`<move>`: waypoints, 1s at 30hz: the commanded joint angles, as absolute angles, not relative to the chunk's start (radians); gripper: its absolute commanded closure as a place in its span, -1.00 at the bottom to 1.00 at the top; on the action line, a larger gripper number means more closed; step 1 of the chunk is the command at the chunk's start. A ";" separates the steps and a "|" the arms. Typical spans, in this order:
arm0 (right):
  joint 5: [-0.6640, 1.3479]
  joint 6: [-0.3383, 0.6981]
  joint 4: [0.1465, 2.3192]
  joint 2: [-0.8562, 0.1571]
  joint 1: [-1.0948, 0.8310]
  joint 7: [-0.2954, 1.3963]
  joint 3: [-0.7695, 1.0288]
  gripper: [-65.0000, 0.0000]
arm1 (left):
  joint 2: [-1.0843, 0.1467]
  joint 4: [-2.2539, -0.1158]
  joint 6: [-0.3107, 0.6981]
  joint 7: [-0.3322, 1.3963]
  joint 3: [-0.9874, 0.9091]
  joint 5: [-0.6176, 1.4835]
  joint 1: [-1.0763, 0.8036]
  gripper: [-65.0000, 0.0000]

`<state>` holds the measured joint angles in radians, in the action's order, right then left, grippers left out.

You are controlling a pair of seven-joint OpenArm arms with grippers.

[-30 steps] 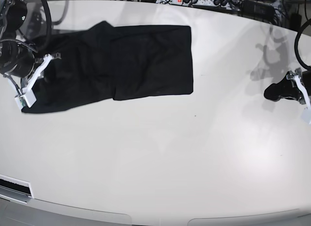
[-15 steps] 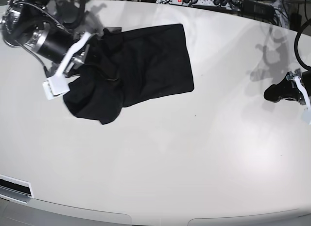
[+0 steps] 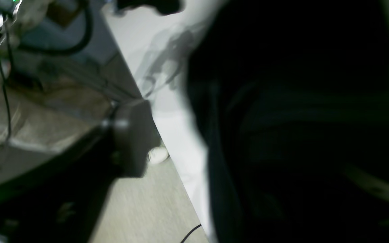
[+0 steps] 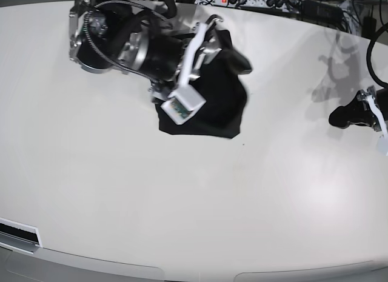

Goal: Layout the t-shirt on the table in an organized manner, then fold the t-shirt properly
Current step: 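Lay the folded bundle down and square its edges with both grippers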

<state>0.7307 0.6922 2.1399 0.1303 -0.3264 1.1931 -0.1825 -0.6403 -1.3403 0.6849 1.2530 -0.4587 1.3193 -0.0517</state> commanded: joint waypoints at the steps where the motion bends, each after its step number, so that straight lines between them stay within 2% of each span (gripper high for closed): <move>1: 0.754 0.698 2.160 0.135 -0.302 1.182 -0.200 -0.48 | -0.665 -1.354 0.685 1.234 -0.467 1.345 -0.036 1.00; 5: 0.754 0.698 2.194 0.131 -0.265 1.227 -0.216 -0.48 | -0.666 -1.354 0.685 1.239 -0.467 1.365 -0.036 1.00; 12: 0.754 0.698 2.211 0.066 -0.266 1.223 -0.149 -0.48 | -0.690 -1.354 0.694 1.267 -0.467 1.381 -0.036 1.00; 16: 0.743 0.698 2.207 0.017 -0.266 1.194 -0.121 -0.47 | -0.693 -1.355 0.698 1.392 -0.458 1.484 -0.036 1.00; 17: 0.710 0.698 2.204 0.007 -0.266 1.165 -0.121 -0.41 | -0.693 -1.361 0.698 1.396 -0.448 1.484 -0.036 1.00; 18: 0.664 0.698 2.197 0.000 -0.266 1.118 -0.121 -0.23 | -0.693 -1.372 0.698 1.396 -0.430 1.484 -0.037 1.00; 19: 0.616 0.698 2.186 -0.004 -0.265 1.073 -0.121 0.09 | -0.692 -1.389 0.698 1.396 -0.407 1.484 -0.039 1.00; 21: 0.542 0.690 2.156 -0.007 -0.245 1.020 -0.122 0.98 | -0.686 -1.439 0.698 1.396 -0.351 1.484 -0.041 1.00; 30: 0.490 0.681 1.860 -0.038 -0.034 1.004 -0.169 1.00 | -0.603 -1.698 0.698 1.396 -0.068 1.479 -0.041 1.00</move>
<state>0.4782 0.6758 1.8435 -0.0395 -0.0483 1.0229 -0.1684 -0.5896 -1.6848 0.6933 1.4082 -0.0593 1.4593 -0.0521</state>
